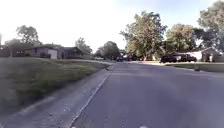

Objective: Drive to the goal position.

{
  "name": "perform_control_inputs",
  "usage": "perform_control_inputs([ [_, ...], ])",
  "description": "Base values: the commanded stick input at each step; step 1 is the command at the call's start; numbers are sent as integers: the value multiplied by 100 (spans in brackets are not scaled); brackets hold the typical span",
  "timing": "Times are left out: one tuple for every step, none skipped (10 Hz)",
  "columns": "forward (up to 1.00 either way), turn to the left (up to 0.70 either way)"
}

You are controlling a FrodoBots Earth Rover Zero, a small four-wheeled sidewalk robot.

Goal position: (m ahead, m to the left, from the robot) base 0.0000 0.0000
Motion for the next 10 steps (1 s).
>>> perform_control_inputs([
  [6,0],
  [6,0],
  [6,0],
  [6,0],
  [6,0],
  [6,0],
  [6,0],
  [6,0],
  [6,0],
  [6,0],
])
